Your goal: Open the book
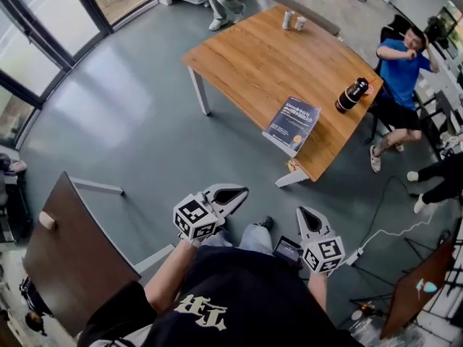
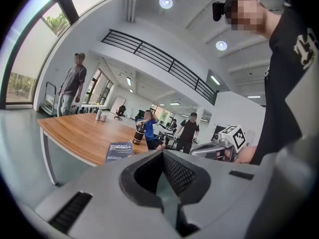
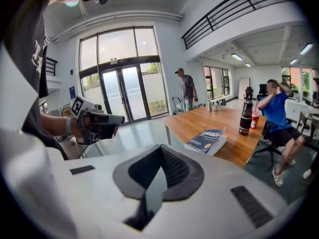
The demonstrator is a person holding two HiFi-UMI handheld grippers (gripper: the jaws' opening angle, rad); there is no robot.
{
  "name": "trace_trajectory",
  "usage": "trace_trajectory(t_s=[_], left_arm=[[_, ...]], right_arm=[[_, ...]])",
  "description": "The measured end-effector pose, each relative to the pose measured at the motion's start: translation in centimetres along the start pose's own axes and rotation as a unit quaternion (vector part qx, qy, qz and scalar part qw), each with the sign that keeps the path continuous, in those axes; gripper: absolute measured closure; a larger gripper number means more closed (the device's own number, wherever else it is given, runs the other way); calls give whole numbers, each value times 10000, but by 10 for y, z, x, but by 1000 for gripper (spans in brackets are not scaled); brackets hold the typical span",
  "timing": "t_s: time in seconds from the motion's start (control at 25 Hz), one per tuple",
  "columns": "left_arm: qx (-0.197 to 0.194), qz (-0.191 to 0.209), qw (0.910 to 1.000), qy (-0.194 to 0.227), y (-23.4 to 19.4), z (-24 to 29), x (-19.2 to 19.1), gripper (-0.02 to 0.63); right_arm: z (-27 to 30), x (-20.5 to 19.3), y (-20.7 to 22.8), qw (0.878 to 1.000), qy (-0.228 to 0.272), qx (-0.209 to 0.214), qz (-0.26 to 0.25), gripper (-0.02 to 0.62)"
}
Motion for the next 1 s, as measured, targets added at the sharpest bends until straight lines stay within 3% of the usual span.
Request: trace_trajectory(t_s=[0.56, 1.0], left_arm=[[1037, -138, 9941, 277, 26, 16, 16, 600], [1039, 26, 9941, 304, 64, 56, 18, 600]], right_arm=[[22, 37, 44, 9907, -136, 1235, -564, 607], [-18, 22, 84, 9912, -25, 1238, -470, 608]])
Point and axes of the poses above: the fingertips, and each gripper's own axes: z forward along the fingers, y to its right, x out of its top, the point moved 3 cm from there along -z, backward along the fingers, and after that the axes turned 11 degrees about x, right-handed, at the moved point
